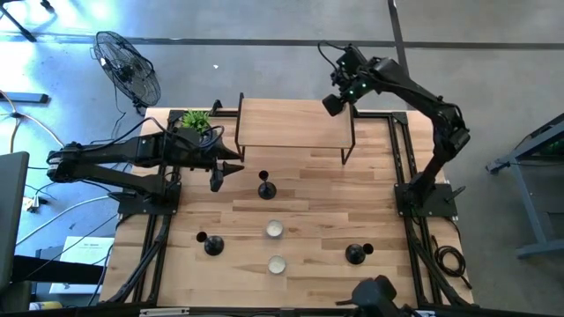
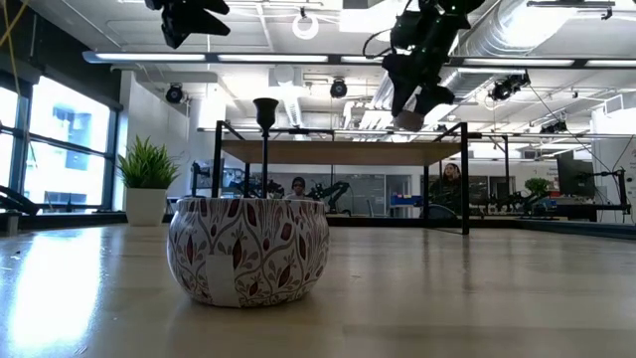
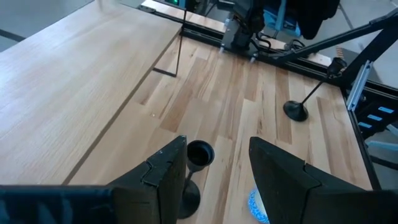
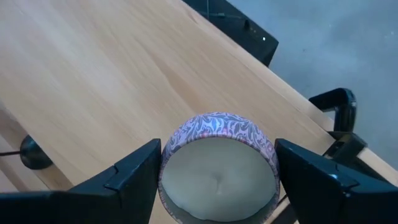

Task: Pick & Place candle stick holders
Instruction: Put the top red patterned scented candle on the shelf

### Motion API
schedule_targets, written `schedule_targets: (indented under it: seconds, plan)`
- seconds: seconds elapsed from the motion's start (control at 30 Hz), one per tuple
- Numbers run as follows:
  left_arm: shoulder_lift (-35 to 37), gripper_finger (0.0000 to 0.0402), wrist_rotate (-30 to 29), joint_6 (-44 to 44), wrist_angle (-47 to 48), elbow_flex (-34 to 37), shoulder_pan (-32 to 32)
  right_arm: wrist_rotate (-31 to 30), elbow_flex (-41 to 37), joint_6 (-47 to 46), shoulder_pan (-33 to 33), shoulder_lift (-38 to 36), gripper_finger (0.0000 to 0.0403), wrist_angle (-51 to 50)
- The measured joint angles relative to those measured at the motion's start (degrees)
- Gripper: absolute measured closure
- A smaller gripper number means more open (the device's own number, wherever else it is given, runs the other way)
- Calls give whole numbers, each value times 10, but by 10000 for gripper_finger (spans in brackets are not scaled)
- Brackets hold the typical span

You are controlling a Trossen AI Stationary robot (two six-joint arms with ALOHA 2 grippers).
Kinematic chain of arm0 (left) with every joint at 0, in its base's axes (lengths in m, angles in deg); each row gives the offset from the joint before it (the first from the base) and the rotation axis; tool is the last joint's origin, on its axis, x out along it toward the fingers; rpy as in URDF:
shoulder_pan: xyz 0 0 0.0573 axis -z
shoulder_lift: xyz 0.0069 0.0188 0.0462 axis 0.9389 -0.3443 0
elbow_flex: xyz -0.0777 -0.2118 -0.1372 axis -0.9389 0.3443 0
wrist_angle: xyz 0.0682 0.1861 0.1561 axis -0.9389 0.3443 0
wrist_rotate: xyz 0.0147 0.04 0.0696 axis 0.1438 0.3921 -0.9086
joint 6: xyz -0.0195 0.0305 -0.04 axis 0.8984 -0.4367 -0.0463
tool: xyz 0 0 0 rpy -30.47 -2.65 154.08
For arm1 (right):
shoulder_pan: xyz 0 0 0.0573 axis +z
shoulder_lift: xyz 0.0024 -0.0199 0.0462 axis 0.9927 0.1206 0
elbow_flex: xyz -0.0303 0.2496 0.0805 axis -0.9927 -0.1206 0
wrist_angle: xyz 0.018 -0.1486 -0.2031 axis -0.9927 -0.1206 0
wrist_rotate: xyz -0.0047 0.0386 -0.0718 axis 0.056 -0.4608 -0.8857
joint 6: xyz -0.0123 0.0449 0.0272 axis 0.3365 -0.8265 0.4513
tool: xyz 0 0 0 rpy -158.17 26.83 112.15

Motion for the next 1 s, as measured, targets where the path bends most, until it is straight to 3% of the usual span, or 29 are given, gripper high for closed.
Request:
schedule_targets:
  seconds: [1.0]
  plan:
    - [0,228,18,4,1,0,0,-39,-1,6,0,41,126,-26]
